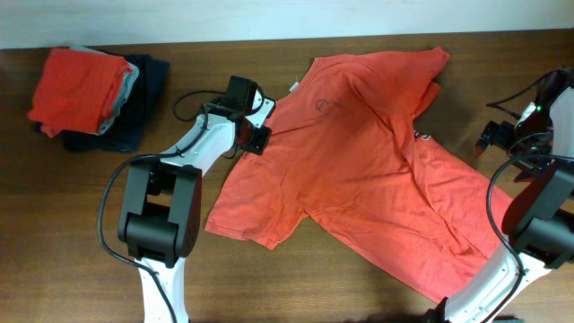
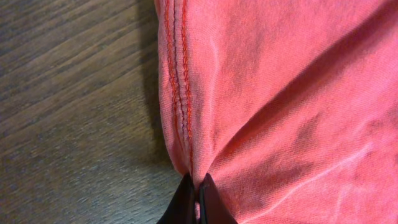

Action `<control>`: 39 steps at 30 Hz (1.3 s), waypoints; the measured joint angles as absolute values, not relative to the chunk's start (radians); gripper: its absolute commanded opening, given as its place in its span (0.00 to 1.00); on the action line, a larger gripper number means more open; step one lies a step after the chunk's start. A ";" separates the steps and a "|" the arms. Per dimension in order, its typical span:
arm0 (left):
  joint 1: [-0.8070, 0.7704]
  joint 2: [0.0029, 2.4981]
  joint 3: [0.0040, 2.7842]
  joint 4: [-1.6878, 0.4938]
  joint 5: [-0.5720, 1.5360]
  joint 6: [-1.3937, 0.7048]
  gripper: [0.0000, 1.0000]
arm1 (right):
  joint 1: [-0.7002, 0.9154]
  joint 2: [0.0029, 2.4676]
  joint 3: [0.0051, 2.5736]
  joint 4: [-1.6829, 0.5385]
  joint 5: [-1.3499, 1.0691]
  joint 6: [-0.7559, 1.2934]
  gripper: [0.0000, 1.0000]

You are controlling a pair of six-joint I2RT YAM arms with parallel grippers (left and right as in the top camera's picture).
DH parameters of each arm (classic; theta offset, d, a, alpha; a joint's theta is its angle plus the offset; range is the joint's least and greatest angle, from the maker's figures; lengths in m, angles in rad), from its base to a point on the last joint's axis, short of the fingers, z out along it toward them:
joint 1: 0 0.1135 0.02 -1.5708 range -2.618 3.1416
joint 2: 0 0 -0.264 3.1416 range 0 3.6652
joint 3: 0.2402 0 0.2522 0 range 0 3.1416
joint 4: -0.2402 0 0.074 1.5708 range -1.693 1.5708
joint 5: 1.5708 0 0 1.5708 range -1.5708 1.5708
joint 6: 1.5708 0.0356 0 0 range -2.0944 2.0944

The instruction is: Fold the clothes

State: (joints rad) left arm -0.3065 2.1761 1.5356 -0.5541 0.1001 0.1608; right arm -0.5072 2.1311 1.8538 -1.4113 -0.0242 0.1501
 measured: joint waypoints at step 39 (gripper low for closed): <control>0.018 2.168 1.570 -0.969 -0.167 -0.103 0.41 | -0.507 2.131 1.854 -1.411 -0.024 0.150 0.98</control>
State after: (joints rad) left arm 0.0177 2.1685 1.5700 -0.9688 -0.1665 -0.1032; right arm -0.5072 2.1311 1.8538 -1.4113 -0.0242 0.1501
